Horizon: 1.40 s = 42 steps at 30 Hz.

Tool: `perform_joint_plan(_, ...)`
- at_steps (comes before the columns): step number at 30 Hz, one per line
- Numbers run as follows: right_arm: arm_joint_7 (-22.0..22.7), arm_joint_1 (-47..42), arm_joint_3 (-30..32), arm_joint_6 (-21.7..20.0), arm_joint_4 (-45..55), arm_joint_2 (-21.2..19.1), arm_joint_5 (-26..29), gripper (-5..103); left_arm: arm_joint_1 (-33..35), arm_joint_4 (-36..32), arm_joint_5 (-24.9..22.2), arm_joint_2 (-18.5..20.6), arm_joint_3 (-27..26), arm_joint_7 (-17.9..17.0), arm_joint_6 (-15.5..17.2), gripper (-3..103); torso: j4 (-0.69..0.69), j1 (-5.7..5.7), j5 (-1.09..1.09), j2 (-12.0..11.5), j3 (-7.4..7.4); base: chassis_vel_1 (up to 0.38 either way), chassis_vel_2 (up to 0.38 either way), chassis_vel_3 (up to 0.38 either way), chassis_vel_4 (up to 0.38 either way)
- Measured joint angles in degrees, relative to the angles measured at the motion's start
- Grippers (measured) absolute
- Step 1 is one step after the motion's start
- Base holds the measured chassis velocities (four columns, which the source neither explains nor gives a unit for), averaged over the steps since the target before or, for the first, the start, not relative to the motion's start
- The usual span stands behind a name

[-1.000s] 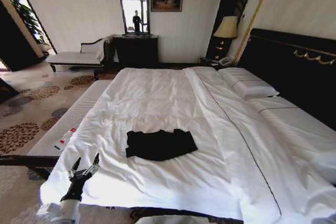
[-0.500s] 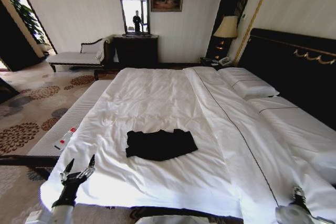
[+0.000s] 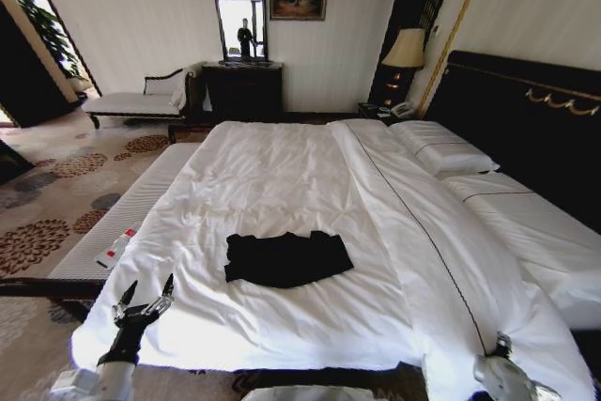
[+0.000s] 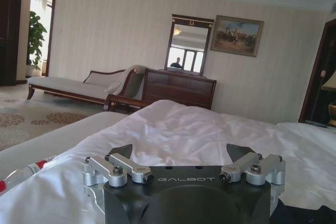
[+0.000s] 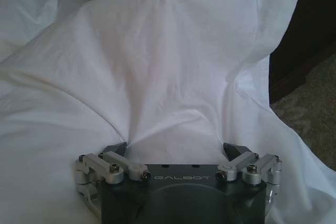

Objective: Fold the clothes on the bed.

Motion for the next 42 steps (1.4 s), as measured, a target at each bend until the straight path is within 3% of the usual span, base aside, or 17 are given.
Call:
perform_joint_plan(4, -0.62, -3.72, 1.95, -0.27, 11.15, 0.78, -3.40, 100, 0.00, 0.93, -0.04, -0.03, -0.04, 0.00, -0.48, 100, 0.04, 0.00, -0.02, 0.00, 0.00, 0.000, 0.000, 0.000, 0.000)
perform_joint_plan(8, -9.57, -10.04, 5.17, 0.64, 28.26, 0.26, -15.58, 100, -0.15, 1.74, 0.11, -0.46, 0.21, 0.07, -0.89, 100, 0.00, -0.01, -0.08, 0.01, -0.01, 0.000, 0.000, 0.000, 0.000)
perform_joint_plan(9, -9.57, -10.04, 5.17, 0.64, 28.26, 0.26, -15.58, 100, -0.15, 1.74, 0.11, -0.46, 0.21, 0.07, -0.89, 100, 0.00, -0.01, -0.08, 0.01, -0.01, 0.000, 0.000, 0.000, 0.000)
perform_joint_plan(13, -15.71, -10.86, 3.88, 1.45, 32.64, -1.12, -29.40, 100, -0.19, 1.56, 0.70, -1.04, 0.99, 0.19, -1.06, 100, 0.05, -0.01, -0.06, 0.01, -0.01, 0.000, 0.000, 0.000, 0.000)
perform_joint_plan(17, -15.90, -10.97, 2.72, 0.99, 33.59, -1.11, -39.04, 100, -0.06, 1.12, 0.69, -1.11, 0.80, 0.21, -1.09, 100, 0.05, 0.00, -0.03, 0.01, -0.01, 0.000, 0.000, 0.000, 0.000)
perform_joint_plan(18, -14.88, -11.20, 2.79, 0.39, 34.23, -0.99, -40.90, 100, -0.02, 1.10, 0.60, -1.05, 0.65, 0.21, -1.10, 100, 0.03, 0.00, -0.03, 0.01, 0.00, 0.000, 0.000, 0.000, 0.000)
perform_joint_plan(20, -7.56, -12.28, 4.37, -4.27, 36.61, -0.51, -45.05, 100, 0.08, 1.15, 0.06, -0.74, -0.07, 0.20, -1.14, 100, 0.03, 0.00, -0.04, 0.01, -0.01, 0.000, 0.000, 0.000, 0.000)
perform_joint_plan(21, -7.56, -12.28, 4.37, -4.27, 36.61, -0.51, -45.05, 100, 0.08, 1.15, 0.06, -0.74, -0.07, 0.20, -1.14, 100, 0.03, 0.00, -0.04, 0.01, -0.01, 0.000, 0.000, 0.000, 0.000)
perform_joint_plan(24, 4.27, -13.67, 6.77, -11.12, 37.81, -0.11, -46.67, 100, 0.16, 1.41, -0.28, -0.59, -0.39, 0.18, -1.23, 100, 0.01, -0.01, -0.05, 0.01, -0.01, 0.000, 0.000, 0.000, 0.000)
perform_joint_plan(26, 9.88, -14.79, 8.62, -13.52, 37.31, 0.17, -47.13, 100, 0.16, 1.43, -0.27, -0.57, -0.36, 0.17, -1.24, 100, 0.04, -0.01, -0.05, 0.01, -0.01, 0.000, 0.000, 0.000, 0.000)
perform_joint_plan(31, 16.40, -16.54, 11.49, -15.20, 36.24, 0.34, -47.88, 100, 0.00, 1.42, -0.15, -0.47, -0.12, 0.14, -1.12, 100, 0.01, 0.00, -0.05, 0.01, -0.01, 0.000, 0.000, 0.000, 0.000)
perform_joint_plan(33, 24.79, -18.12, 14.81, -15.55, 34.40, 0.27, -54.24, 100, -0.35, 1.27, 0.31, -0.29, 0.36, 0.03, -0.62, 100, -0.01, -0.01, -0.04, 0.01, -0.01, 0.000, 0.000, 0.000, 0.000)
perform_joint_plan(35, 27.43, -18.37, 17.17, -13.78, 33.60, 0.27, -59.54, 100, -0.45, 1.21, 0.85, -0.25, 0.78, -0.06, -0.33, 100, 0.01, -0.01, -0.04, 0.01, -0.01, 0.000, 0.000, 0.000, 0.000)
perform_joint_plan(36, 27.43, -18.37, 17.17, -13.78, 33.60, 0.27, -59.54, 100, -0.45, 1.21, 0.85, -0.25, 0.78, -0.06, -0.33, 100, 0.01, -0.01, -0.04, 0.01, -0.01, 0.000, 0.000, 0.000, 0.000)
perform_joint_plan(38, 27.78, -18.76, 19.87, -10.38, 33.37, 0.41, -65.11, 100, -0.47, 1.06, 1.51, -0.24, 1.30, -0.16, 0.02, 100, 0.03, -0.01, -0.05, 0.02, -0.01, 0.000, 0.000, 0.000, 0.000)
perform_joint_plan(41, 23.65, -18.76, 23.83, -3.63, 33.25, 0.30, -71.75, 100, -0.55, 0.54, 2.17, -0.29, 1.90, -0.27, 0.56, 100, 0.00, -0.01, -0.06, 0.01, -0.01, 0.000, 0.000, 0.000, 0.000)
perform_joint_plan(42, 23.65, -18.76, 23.83, -3.63, 33.25, 0.30, -71.75, 100, -0.55, 0.54, 2.17, -0.29, 1.90, -0.27, 0.56, 100, 0.00, -0.01, -0.06, 0.01, -0.01, 0.000, 0.000, 0.000, 0.000)
